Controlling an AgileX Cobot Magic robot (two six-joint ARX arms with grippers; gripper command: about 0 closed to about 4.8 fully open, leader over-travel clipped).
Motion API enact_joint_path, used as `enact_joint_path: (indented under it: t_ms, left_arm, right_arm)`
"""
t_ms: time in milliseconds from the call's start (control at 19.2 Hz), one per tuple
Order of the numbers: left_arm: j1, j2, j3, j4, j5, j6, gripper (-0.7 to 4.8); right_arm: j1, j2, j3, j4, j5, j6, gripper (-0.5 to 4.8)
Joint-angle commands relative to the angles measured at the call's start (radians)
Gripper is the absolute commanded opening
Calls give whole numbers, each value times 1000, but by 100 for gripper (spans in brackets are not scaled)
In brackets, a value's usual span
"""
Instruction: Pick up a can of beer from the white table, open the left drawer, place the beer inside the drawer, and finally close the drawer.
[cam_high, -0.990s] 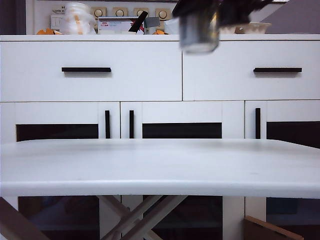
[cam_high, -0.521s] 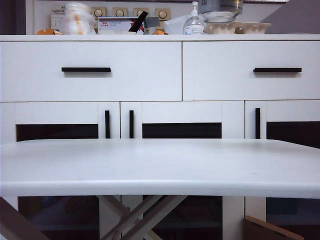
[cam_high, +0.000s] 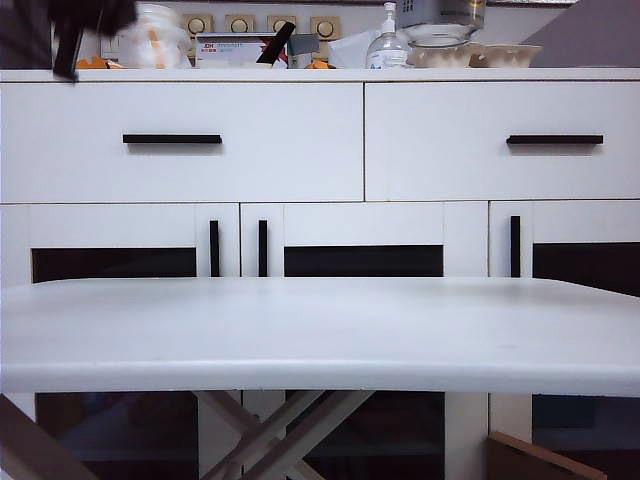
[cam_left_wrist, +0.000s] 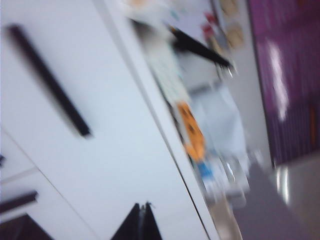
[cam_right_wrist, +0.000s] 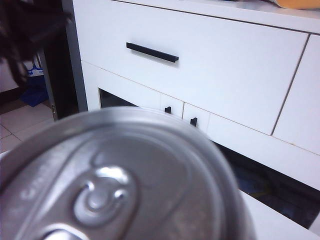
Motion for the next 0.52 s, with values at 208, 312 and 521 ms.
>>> enact_joint_path:
  t_ms: [208,312,521]
  left_arm:
    - [101,196,8,296,63,-217,109]
    - [116,249,38,303,68,-230,195]
    - [118,341,156,282,104,-235,479]
  right_arm:
    - [2,-9,14,63,-6,-3,156]
    - [2,-9,14,63,-7,-3,156]
    - [2,-9,14,62,-6,-3,156]
